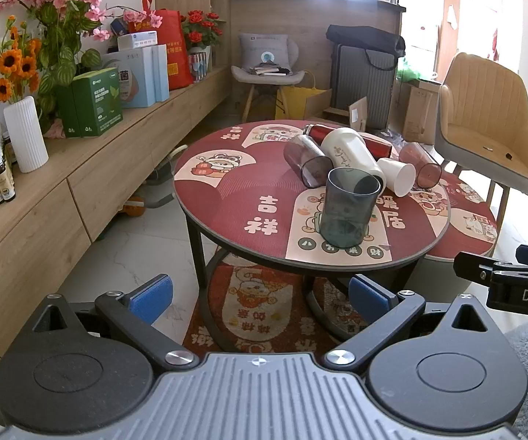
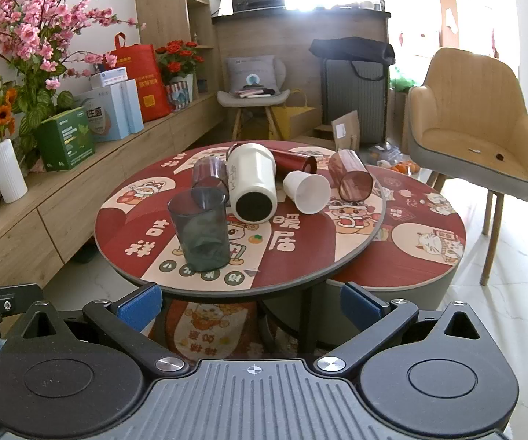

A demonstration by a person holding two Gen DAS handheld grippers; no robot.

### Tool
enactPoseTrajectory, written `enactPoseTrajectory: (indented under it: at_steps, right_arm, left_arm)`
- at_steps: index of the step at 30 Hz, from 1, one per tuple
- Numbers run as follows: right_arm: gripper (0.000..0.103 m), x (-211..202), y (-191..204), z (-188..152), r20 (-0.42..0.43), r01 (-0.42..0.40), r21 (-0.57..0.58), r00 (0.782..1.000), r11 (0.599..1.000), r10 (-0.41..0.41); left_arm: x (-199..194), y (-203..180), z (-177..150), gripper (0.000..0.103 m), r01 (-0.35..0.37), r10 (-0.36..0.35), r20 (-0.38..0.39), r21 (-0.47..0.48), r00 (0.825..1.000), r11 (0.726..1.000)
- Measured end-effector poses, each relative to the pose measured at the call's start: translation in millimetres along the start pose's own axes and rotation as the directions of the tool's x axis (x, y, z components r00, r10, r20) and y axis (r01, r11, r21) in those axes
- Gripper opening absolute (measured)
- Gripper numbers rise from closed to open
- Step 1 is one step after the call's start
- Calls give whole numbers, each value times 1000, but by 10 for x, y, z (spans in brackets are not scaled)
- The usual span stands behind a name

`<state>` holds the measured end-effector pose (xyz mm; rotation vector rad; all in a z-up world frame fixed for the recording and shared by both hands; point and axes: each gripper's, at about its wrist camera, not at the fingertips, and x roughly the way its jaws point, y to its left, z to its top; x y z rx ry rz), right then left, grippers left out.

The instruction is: Flip cup upright

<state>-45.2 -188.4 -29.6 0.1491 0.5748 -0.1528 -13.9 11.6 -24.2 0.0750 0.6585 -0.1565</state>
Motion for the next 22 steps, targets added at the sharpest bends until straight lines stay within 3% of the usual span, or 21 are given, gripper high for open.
enactPoseTrajectory:
  at_steps: [22]
  right_arm:
    - [103, -1, -24, -3, -1, -1, 3, 1000, 1000, 1]
  left_arm:
    - [-35, -14, -2, 103, -8, 8, 3, 5, 1000, 1000]
